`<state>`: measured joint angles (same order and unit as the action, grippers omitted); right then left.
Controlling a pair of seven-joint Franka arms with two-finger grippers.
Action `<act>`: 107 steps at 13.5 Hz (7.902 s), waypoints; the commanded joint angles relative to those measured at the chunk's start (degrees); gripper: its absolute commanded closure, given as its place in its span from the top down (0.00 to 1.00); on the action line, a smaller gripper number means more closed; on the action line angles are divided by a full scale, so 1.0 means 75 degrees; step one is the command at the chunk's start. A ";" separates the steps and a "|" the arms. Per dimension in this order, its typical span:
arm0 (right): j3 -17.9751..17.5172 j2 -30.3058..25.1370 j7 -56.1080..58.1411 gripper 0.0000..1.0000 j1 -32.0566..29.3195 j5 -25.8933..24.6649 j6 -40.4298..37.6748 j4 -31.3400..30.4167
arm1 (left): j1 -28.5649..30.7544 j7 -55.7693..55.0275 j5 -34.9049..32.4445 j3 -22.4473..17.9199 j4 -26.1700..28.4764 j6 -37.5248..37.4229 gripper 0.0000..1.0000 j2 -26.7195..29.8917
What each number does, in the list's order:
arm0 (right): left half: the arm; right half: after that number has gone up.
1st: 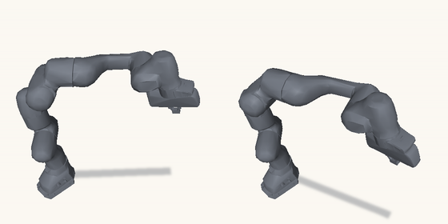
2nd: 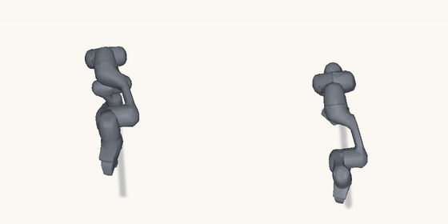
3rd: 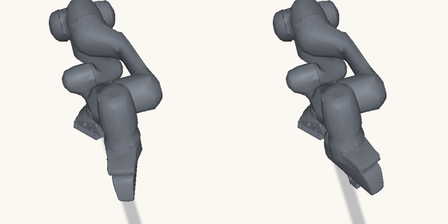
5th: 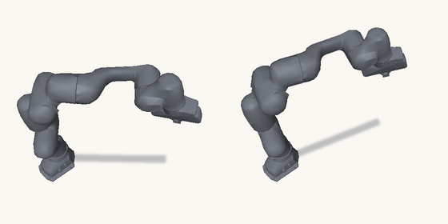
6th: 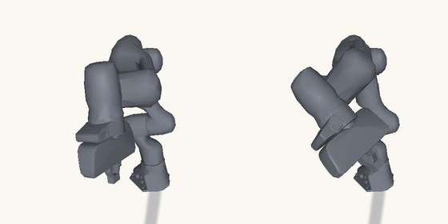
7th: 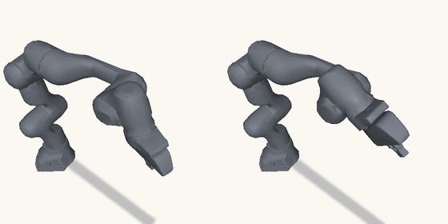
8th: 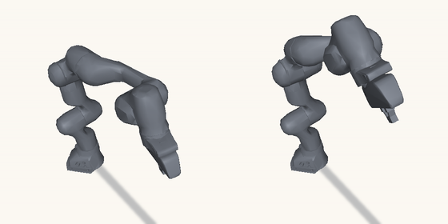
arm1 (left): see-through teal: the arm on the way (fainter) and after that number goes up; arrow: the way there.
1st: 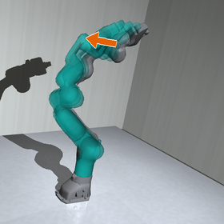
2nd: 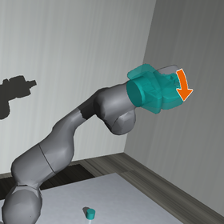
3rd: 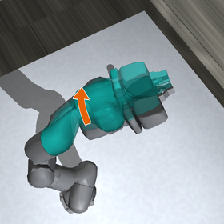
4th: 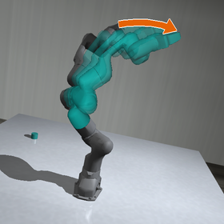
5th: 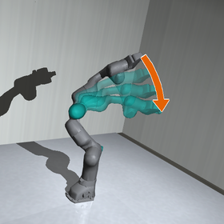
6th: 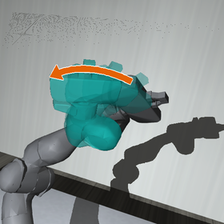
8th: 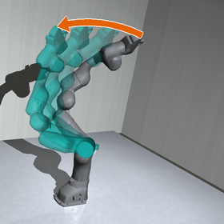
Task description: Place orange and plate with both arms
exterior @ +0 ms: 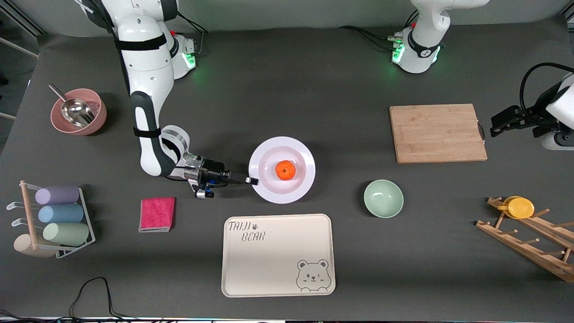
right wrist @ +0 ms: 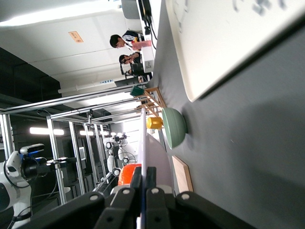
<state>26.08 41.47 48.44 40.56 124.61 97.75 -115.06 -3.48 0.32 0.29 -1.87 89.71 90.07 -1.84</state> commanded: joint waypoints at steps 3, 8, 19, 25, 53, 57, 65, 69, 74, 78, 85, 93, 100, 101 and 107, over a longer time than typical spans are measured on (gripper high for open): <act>0.0015 0.0505 -0.0728 0.00 -0.0438 0.0026 -0.0014 0.1276 | -0.0075 0.0098 -0.0109 -0.0032 0.0027 -0.0021 1.00 0.0046; 0.0015 0.1149 -0.1454 0.00 -0.0836 -0.0209 0.0056 0.2764 | -0.0075 0.0098 -0.0097 -0.0032 0.0027 -0.0021 1.00 0.0034; -0.0101 0.3422 -0.2275 0.00 -0.1915 -0.0713 0.1741 0.6901 | -0.0075 0.0098 -0.0097 -0.0032 0.0027 -0.0056 1.00 0.0046; -0.0700 0.4138 -0.2158 0.00 -0.2360 -0.0713 0.2481 0.8063 | -0.0075 0.0086 -0.0109 -0.0032 0.0027 -0.0080 1.00 0.0046; -0.1122 0.4467 -0.1419 1.00 -0.2583 -0.0957 0.3044 0.8158 | -0.0110 0.0074 -0.0109 -0.0020 0.0039 -0.0045 1.00 0.0046; -0.1063 0.4245 -0.1876 1.00 -0.2583 -0.1590 0.3044 0.8146 | -0.0110 0.0074 -0.0109 -0.0020 0.0039 -0.0045 1.00 0.0046; -0.0676 0.3028 -0.3493 1.00 -0.2630 -0.4786 0.2963 0.7563 | -0.0110 0.0063 -0.0109 -0.0020 0.0027 -0.0056 1.00 0.0046; -0.0664 0.1786 -0.3412 1.00 -0.2630 -0.6988 0.2787 0.6075 | -0.0110 0.0063 -0.0109 -0.0020 0.0027 -0.0068 1.00 0.0058; -0.0384 0.0531 -0.3482 1.00 -0.2548 -0.9124 0.2073 0.4937 | -0.0110 0.0063 -0.0109 -0.0020 0.0027 -0.0091 1.00 0.0058; -0.0313 -0.0452 -0.3656 1.00 -0.2490 -1.0588 0.2048 0.3931 | -0.0110 0.0062 -0.0109 -0.0020 0.0027 -0.0092 1.00 0.0070; -0.0278 -0.2130 -0.5346 1.00 -0.2161 -1.4048 0.1383 0.3036 | -0.0098 0.0074 -0.0109 -0.0020 0.0039 -0.0103 1.00 0.0070; 0.0635 -0.2740 -0.5416 1.00 -0.2184 -1.4658 -0.0307 0.3517 | -0.0110 0.0074 -0.0109 -0.0020 0.0062 -0.0092 1.00 0.0070; 0.0906 -0.3888 -0.6236 1.00 -0.2091 -1.5021 -0.0694 0.3576 | -0.0086 -0.0031 -0.0097 -0.0020 0.0051 -0.0103 1.00 0.0070; 0.0894 -0.3982 -0.6259 1.00 -0.2010 -1.5033 -0.0706 0.3553 | -0.0086 -0.0031 -0.0097 -0.0020 0.0051 -0.0103 1.00 0.0070; 0.0906 -0.4415 -0.6283 1.00 -0.1610 -1.5490 -0.1080 0.3506 | -0.0086 -0.0066 -0.0097 -0.0020 0.0039 -0.0103 1.00 0.0070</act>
<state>33.07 11.48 2.81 28.24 10.25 91.09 -87.80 -3.71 0.27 0.25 -1.83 89.87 89.80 -1.85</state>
